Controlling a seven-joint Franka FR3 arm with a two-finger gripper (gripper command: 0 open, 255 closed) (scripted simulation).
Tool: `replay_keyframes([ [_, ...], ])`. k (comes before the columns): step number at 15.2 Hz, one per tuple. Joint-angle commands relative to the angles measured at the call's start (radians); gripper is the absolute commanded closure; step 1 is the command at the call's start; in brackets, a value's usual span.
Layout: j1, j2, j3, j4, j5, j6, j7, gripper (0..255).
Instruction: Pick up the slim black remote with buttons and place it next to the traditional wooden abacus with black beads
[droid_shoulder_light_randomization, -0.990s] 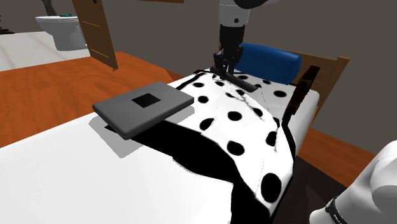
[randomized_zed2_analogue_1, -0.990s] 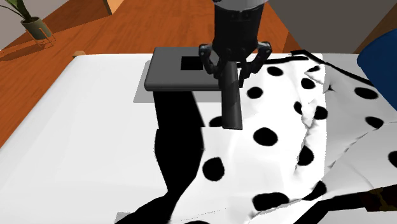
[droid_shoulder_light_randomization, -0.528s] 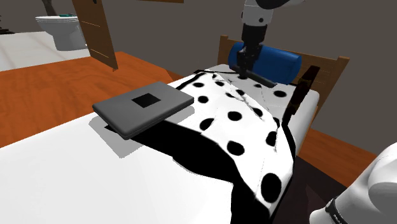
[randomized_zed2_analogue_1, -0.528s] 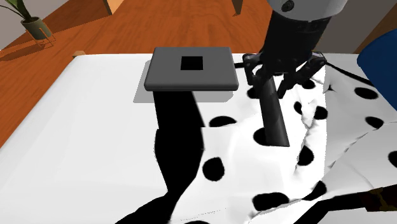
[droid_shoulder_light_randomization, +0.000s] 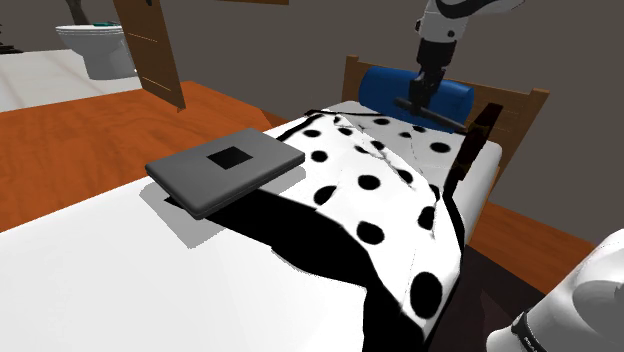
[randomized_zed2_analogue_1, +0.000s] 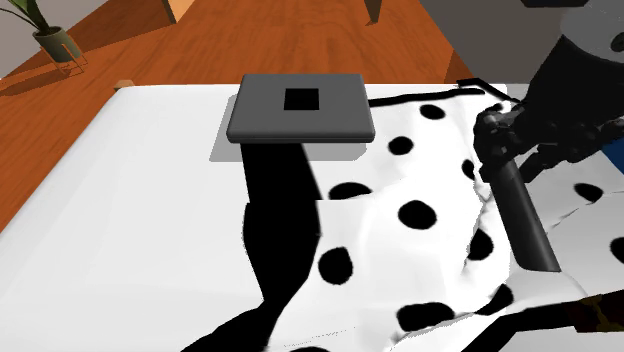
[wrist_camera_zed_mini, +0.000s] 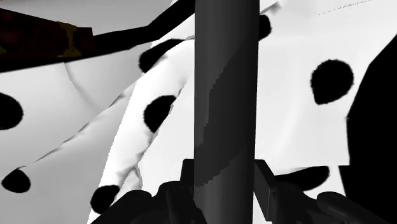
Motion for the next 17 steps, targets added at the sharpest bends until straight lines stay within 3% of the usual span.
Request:
replay_keyframes([
  [1,-0.018,-0.002,-0.031,0.003,-0.008,-0.001,-0.049,255],
  [14,-0.135,0.078,-0.245,0.088,-0.033,0.024,-0.372,255],
  [17,-0.143,0.087,-0.26,0.07,-0.032,0.051,-0.391,255],
])
